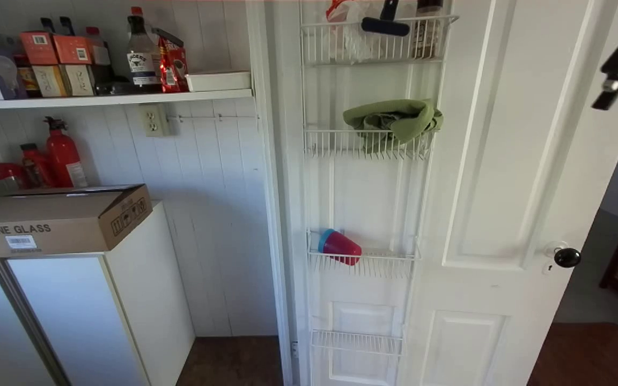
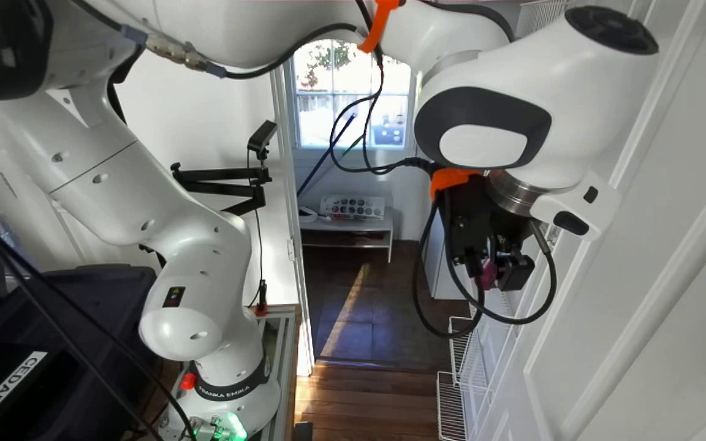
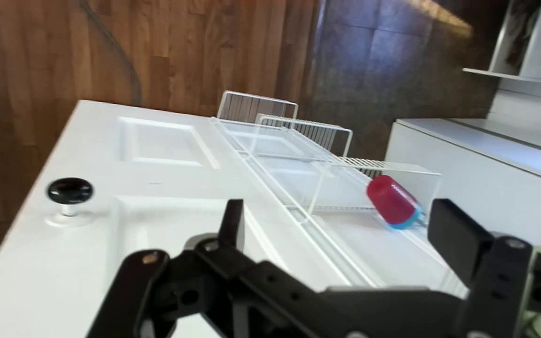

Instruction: Place the green towel next to the stacked cups

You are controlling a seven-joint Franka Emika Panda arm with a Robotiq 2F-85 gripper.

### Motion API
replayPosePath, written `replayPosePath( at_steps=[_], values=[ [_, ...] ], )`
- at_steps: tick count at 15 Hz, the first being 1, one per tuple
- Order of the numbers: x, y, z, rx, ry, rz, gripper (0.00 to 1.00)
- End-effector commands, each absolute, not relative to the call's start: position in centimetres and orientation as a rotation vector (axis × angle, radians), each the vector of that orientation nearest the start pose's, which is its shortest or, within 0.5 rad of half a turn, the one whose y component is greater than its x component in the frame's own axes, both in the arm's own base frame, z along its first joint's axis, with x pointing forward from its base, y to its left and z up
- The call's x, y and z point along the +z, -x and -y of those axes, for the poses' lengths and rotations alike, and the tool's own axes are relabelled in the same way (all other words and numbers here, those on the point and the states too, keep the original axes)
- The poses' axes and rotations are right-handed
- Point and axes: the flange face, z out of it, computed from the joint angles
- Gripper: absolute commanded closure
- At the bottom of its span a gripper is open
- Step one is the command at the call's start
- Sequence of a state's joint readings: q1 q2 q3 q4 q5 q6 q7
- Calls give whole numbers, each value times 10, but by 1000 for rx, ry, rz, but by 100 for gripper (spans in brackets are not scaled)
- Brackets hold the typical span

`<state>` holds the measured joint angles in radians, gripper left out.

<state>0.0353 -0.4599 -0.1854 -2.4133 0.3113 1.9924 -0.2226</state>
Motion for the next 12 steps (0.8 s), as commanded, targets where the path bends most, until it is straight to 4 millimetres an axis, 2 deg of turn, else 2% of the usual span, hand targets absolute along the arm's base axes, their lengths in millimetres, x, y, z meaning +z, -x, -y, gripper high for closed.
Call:
replayPosePath(
  at_steps=[1, 6, 12],
  values=[
    [469, -442, 8, -218, 2613, -18, 0],
    [448, -473, -36, -272, 2407, 3, 0],
    [441, -492, -58, -314, 2241, 112, 0]
  ],
)
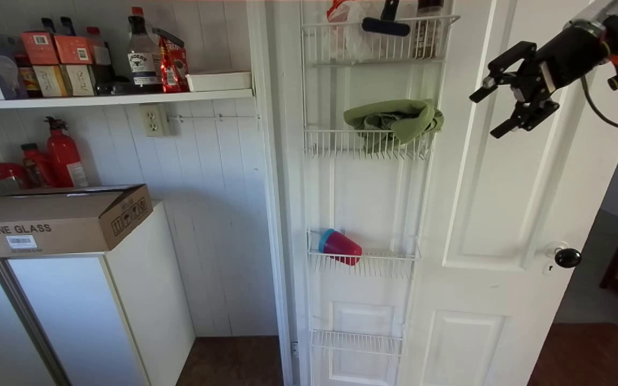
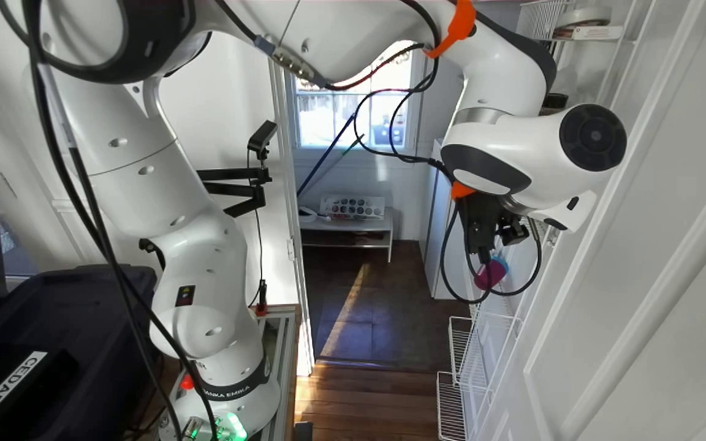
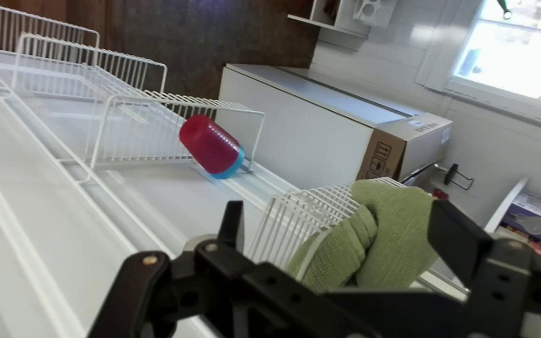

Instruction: Place the green towel next to the stacked cups

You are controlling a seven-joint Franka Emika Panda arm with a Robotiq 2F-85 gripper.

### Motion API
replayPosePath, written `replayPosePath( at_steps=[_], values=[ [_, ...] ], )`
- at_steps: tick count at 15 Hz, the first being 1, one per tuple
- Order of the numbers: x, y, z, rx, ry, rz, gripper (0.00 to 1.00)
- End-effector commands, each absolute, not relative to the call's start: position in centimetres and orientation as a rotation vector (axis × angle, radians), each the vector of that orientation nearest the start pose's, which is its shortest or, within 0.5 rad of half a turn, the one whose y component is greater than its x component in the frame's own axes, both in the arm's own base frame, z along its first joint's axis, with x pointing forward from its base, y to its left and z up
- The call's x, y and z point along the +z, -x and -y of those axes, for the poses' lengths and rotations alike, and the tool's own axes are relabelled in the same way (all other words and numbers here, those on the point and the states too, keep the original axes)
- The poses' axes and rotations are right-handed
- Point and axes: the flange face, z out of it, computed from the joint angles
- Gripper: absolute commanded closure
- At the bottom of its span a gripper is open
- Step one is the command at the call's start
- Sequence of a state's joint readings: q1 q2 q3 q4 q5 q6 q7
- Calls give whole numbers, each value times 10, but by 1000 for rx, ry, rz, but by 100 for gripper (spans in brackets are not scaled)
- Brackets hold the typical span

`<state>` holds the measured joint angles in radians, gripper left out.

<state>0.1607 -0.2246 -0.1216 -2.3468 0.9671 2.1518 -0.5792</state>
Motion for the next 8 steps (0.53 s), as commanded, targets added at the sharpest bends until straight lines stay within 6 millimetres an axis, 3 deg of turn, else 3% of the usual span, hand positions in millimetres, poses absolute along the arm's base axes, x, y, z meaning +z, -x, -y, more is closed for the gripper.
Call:
replayPosePath(
  at_steps=[1, 5, 8],
  values=[
    [439, -482, -54, -302, 2300, 89, 0],
    [438, -488, -57, -306, 2274, 106, 0],
    [444, -488, -66, -324, 2082, 3, 0]
  ],
)
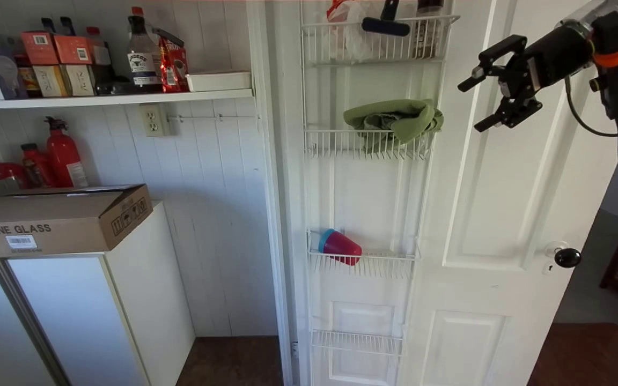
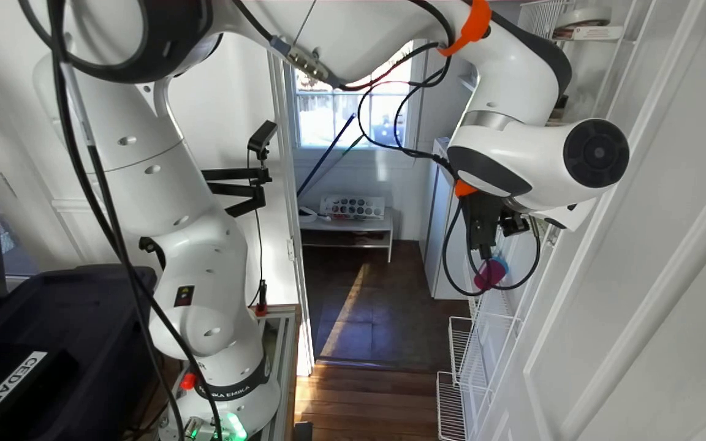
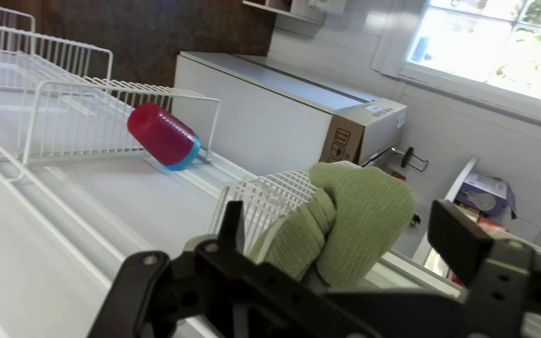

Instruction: Place the green towel next to the stacked cups

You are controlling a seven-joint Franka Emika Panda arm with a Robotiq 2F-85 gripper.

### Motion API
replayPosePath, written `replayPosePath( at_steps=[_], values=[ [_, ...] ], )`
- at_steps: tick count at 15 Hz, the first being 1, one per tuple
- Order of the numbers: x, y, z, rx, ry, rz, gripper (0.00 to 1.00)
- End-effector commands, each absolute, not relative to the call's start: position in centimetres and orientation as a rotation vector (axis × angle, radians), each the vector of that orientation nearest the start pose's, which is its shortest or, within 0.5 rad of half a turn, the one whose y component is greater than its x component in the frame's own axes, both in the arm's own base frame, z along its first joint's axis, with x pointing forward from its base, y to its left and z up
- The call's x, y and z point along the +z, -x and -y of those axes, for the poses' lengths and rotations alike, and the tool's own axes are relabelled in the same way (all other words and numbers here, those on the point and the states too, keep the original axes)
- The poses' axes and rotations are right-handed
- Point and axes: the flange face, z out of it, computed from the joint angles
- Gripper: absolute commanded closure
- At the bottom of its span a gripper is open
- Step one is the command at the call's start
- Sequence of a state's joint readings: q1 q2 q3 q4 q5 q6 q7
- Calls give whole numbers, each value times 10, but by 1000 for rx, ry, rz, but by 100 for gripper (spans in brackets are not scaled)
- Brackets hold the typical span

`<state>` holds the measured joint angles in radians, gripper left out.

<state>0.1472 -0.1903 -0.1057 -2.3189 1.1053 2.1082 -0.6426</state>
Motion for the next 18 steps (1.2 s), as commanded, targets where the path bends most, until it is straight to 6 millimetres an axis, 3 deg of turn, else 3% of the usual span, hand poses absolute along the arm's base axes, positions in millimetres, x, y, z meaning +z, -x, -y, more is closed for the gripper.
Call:
replayPosePath(
  at_steps=[1, 11, 18],
  values=[
    [445, -489, -69, -327, 2042, -18, 0],
    [432, -494, -96, -371, 1960, -78, 0],
    [430, -502, -100, -518, 1982, -41, 0]
  ],
)
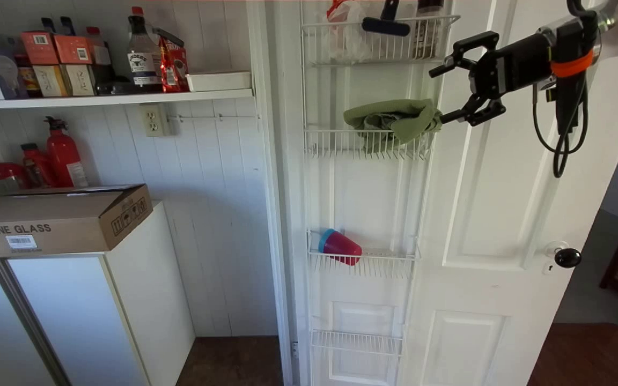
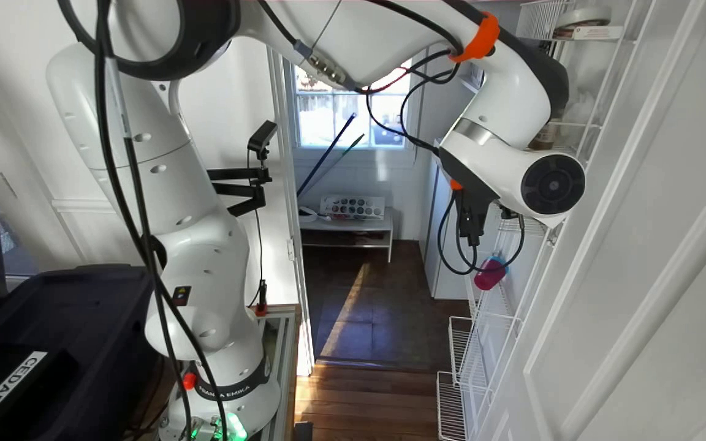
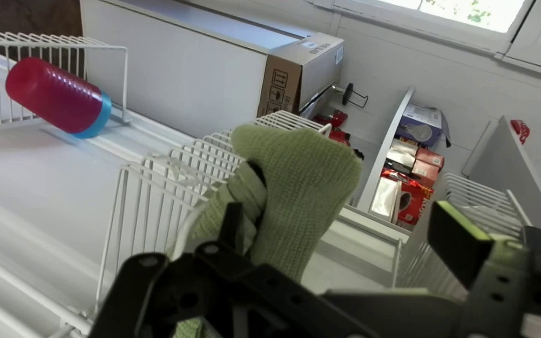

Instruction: Place the green towel next to the stacked cups

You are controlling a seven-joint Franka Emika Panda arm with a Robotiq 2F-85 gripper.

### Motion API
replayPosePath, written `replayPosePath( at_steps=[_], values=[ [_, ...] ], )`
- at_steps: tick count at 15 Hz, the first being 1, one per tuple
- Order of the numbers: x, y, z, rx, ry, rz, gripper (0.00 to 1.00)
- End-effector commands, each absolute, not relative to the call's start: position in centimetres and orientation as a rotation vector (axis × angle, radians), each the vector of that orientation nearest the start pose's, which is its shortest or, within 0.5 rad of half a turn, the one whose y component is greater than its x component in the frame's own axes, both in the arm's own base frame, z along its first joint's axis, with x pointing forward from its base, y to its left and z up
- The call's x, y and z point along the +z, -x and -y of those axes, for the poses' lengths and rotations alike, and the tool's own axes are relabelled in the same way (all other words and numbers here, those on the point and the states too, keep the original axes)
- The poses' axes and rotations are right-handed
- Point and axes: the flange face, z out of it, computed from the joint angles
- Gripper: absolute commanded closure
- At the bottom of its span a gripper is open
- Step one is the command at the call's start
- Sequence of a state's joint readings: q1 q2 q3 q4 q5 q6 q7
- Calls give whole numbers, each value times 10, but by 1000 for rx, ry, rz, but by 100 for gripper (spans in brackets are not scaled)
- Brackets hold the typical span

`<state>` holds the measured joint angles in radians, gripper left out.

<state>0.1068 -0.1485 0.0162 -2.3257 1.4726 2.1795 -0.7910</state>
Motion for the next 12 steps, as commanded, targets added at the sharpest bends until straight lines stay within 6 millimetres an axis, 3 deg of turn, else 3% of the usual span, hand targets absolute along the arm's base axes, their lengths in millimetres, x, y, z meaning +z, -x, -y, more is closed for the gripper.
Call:
replayPosePath(
  at_steps=[1, 4, 5, 8, 9, 10, 12],
  values=[
    [431, -504, -100, -543, 1974, -39, 0],
    [430, -505, -99, -594, 1962, -41, 2],
    [429, -506, -98, -606, 1963, -46, 16],
    [426, -507, -96, -628, 1971, -49, 39],
    [425, -507, -95, -634, 1973, -49, 41],
    [424, -508, -95, -639, 1973, -52, 27],
    [419, -509, -97, -640, 1979, -52, 19]
  ],
)
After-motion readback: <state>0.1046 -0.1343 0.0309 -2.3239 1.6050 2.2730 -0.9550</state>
